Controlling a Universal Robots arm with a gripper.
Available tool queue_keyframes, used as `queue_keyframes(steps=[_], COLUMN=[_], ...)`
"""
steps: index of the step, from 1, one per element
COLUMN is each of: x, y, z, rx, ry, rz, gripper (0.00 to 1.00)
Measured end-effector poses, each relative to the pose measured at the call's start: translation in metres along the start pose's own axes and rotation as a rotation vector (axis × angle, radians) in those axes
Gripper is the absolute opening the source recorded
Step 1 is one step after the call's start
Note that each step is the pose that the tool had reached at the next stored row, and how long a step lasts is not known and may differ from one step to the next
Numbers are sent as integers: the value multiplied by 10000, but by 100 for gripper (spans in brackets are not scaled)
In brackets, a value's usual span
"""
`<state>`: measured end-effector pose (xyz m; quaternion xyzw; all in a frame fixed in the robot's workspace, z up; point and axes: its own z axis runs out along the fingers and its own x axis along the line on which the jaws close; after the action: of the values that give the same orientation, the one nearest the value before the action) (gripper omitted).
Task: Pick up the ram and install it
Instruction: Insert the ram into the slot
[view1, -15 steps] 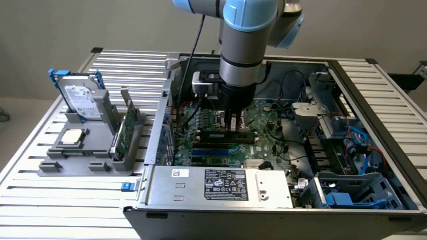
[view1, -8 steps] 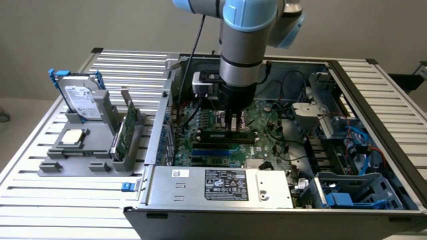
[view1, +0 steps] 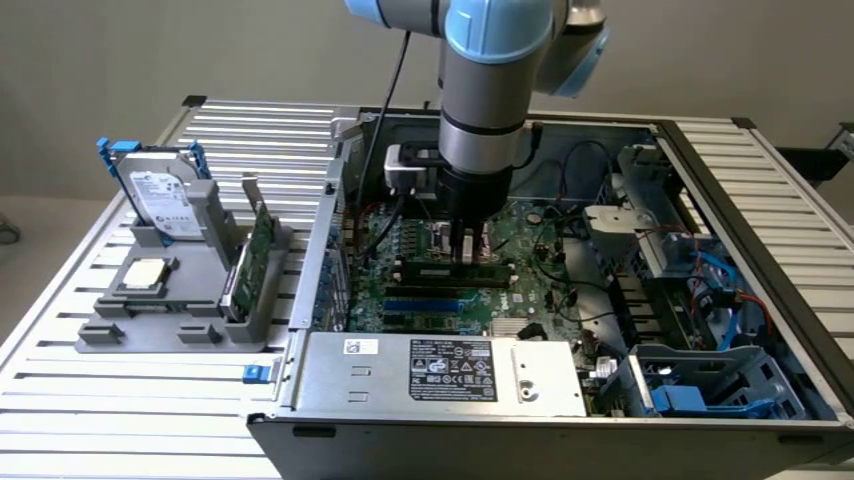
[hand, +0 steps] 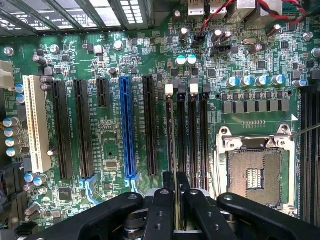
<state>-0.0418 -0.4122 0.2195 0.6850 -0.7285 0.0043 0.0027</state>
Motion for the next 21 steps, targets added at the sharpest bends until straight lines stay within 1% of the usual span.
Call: queue_keyframes(steps=[8,13,15,16,17,18,20,21], x=[0,0,0,0,0,0,1,1], y=[5,5,5,5,6,6,6,6], z=[24,29,24,11,-8,-25,-57,-76], rx=[35,45,40,40,38,39,37,35], ry=[14,15,13,12,14,14,15,15], rz=[0,-1,-2,-1,0,0,0,0], gripper=[15,15,16,28,28,34,34,40])
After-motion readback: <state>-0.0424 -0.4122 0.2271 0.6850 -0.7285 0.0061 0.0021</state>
